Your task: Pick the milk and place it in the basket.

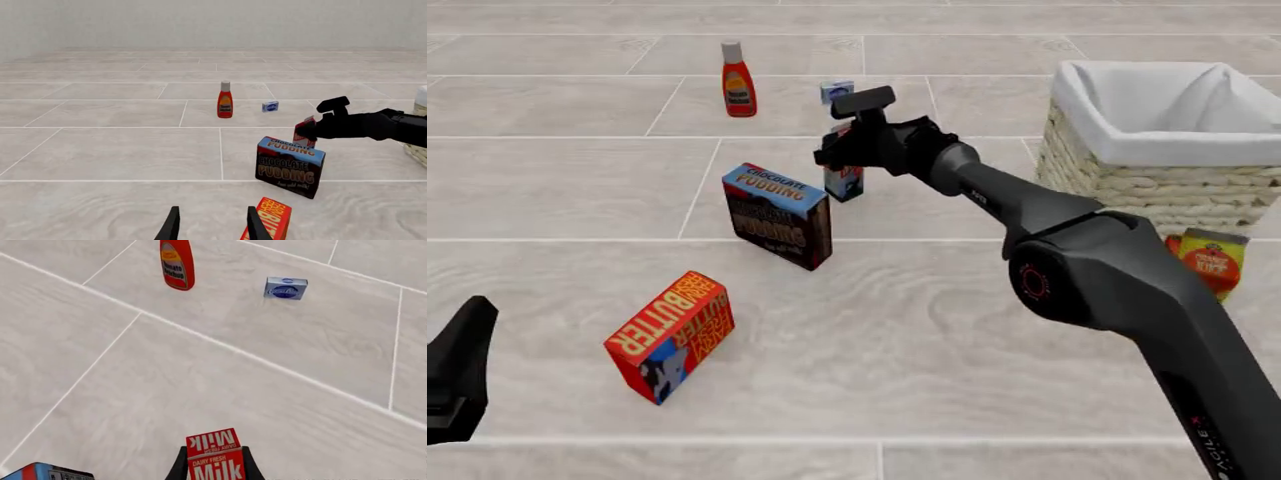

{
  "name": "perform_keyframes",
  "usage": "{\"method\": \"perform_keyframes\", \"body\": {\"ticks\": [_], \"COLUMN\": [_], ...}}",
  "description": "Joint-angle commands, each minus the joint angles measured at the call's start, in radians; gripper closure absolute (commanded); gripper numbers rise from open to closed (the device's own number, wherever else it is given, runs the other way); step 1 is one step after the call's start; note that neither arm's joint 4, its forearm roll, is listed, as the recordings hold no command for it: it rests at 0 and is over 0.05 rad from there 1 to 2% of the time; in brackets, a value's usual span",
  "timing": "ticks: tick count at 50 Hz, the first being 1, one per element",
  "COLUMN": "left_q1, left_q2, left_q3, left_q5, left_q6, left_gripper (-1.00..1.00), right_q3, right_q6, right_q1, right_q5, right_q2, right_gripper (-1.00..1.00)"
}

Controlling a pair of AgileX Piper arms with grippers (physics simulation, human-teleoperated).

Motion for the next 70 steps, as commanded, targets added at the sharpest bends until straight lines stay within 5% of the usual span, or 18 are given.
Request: {"method": "perform_keyframes", "body": {"ticks": [1, 17, 50, 70], "left_q1": [0.000, 0.000, 0.000, 0.000], "left_q2": [0.000, 0.000, 0.000, 0.000], "left_q3": [0.000, 0.000, 0.000, 0.000], "left_q5": [0.000, 0.000, 0.000, 0.000], "left_q6": [0.000, 0.000, 0.000, 0.000], "left_gripper": [-1.00, -1.00, -1.00, -1.00], "right_q3": [0.082, 0.352, 0.579, 0.745], "right_q6": [-0.007, -0.049, -0.159, -0.171], "right_q1": [0.008, 0.032, -0.051, -0.164], "right_q5": [-0.038, -0.154, -0.182, -0.172], "right_q2": [-0.054, -0.280, -0.619, -0.827], "right_gripper": [1.00, 1.00, 1.00, 1.00]}}
